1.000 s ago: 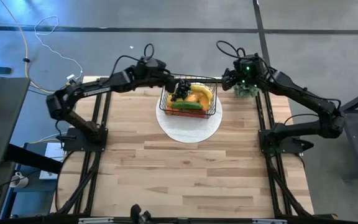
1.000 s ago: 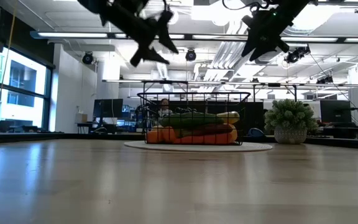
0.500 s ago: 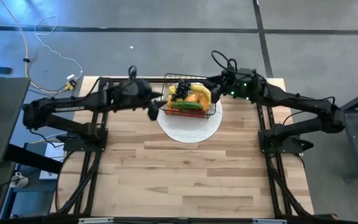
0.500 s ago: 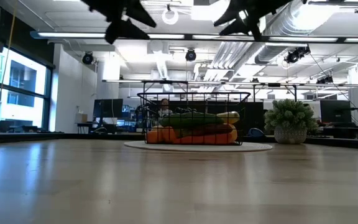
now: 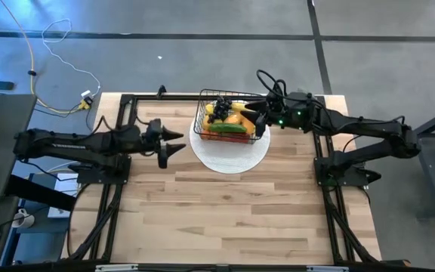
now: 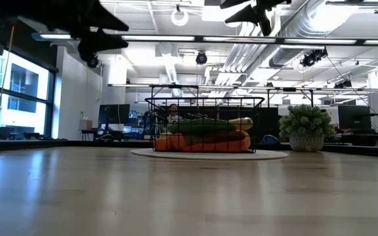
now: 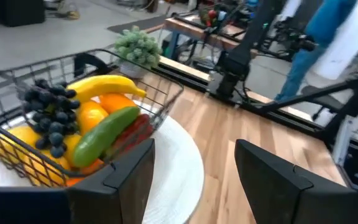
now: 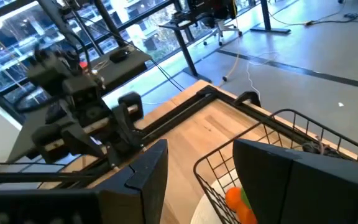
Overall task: Build produce basket
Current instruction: Return to Home Position
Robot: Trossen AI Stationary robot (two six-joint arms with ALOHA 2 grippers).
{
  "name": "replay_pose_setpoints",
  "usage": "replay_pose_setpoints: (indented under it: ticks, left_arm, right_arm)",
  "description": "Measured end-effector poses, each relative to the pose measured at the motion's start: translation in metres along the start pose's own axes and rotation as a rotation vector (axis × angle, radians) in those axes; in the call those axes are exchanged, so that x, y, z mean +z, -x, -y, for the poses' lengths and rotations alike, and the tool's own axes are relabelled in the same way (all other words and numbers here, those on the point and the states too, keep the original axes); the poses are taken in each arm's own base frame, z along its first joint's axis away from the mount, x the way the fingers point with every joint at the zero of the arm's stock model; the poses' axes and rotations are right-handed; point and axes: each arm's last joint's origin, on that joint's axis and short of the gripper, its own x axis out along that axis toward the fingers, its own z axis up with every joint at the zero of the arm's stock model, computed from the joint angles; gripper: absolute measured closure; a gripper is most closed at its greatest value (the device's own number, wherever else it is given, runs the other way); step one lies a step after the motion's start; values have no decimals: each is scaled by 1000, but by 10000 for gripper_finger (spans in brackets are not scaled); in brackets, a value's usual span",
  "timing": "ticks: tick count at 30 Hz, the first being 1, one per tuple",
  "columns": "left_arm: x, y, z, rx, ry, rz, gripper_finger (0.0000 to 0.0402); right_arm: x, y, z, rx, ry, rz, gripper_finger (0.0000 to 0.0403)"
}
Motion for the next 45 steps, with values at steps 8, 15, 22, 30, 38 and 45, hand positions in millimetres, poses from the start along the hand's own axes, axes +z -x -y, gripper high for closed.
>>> replay_pose_setpoints:
  ticks: [8,15,22,30,38,45]
  left_arm:
    - [-45,12,-8,-96,75,66,191]
    - [-64,22,-10,-164,79,102,191]
    - [-69,37,-15,-198,69,184,198]
    - [-69,48,-19,-184,-59,212,210]
    - [-79,46,-22,-158,-103,115,217]
    - [-80,46,-22,-149,-124,105,227]
  right_arm:
    - [1,3,-2,8,5,5,240]
    - [16,35,-3,34,2,75,240]
    - [27,92,2,-29,13,150,240]
    - [7,124,3,-35,75,140,240]
    - [-63,111,18,57,39,247,240]
    - [-112,119,38,149,-57,288,240]
